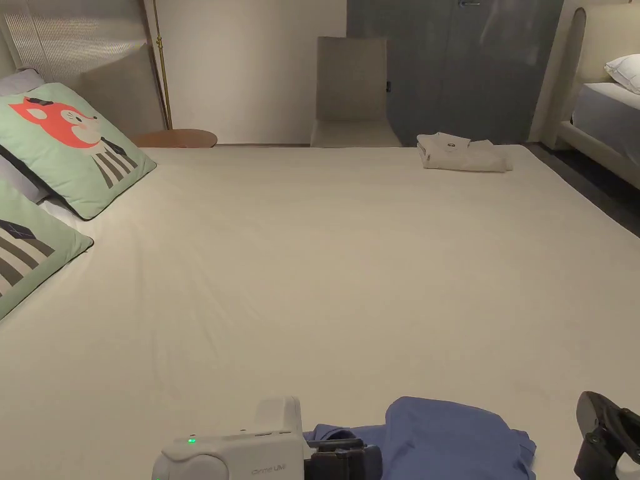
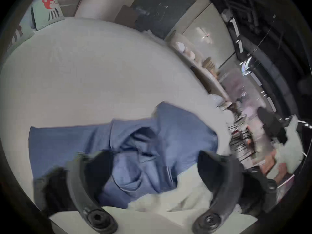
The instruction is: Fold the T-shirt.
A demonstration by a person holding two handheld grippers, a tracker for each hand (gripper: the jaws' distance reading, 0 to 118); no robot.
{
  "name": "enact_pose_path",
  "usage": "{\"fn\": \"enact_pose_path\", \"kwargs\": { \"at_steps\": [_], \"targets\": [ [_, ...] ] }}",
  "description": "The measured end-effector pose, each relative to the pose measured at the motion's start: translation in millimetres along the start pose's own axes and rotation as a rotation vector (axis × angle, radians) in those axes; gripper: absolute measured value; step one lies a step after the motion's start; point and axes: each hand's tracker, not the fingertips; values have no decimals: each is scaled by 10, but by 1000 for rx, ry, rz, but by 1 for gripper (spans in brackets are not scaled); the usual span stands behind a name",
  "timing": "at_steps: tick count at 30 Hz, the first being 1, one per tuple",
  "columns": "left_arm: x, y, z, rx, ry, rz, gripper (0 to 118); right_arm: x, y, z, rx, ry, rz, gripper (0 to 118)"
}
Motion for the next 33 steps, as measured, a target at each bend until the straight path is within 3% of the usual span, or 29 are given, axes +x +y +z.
{"fn": "enact_pose_path", "kwargs": {
  "at_steps": [2, 3, 4, 6, 9, 12, 20, 24, 26, 33],
  "targets": [
    [37, 53, 195, 132, 10, -13, 104, 28, -14, 0, -2, -5, -11, 1],
    [28, 69, 277, 192, 55, -3, 89, 41, -24, -5, -1, -5, -18, 1],
    [11, 67, 340, 240, 117, -1, 66, 46, -32, -8, -3, -5, -25, 1],
    [3, 30, 357, 289, 298, -69, 0, 53, -51, -8, -5, -3, -37, 1],
    [-62, -103, 204, 276, 568, -213, 1, 55, -74, -14, -11, 5, -48, 1],
    [-79, -294, -31, 171, 528, -172, 1, 60, -96, -13, -15, 8, -53, 1],
    [432, -574, -614, 141, 535, -312, 1, 139, -107, 42, -18, -6, -59, 1],
    [627, -582, -860, 83, 385, -315, 1, 201, -100, 62, -18, -26, -70, 1],
    [698, -617, -996, 75, 387, -347, 1, 216, -95, 81, -16, -34, -70, 1],
    [659, -398, -546, 159, 228, -197, 1, 249, -40, 122, -3, -46, -64, 1]
  ]
}}
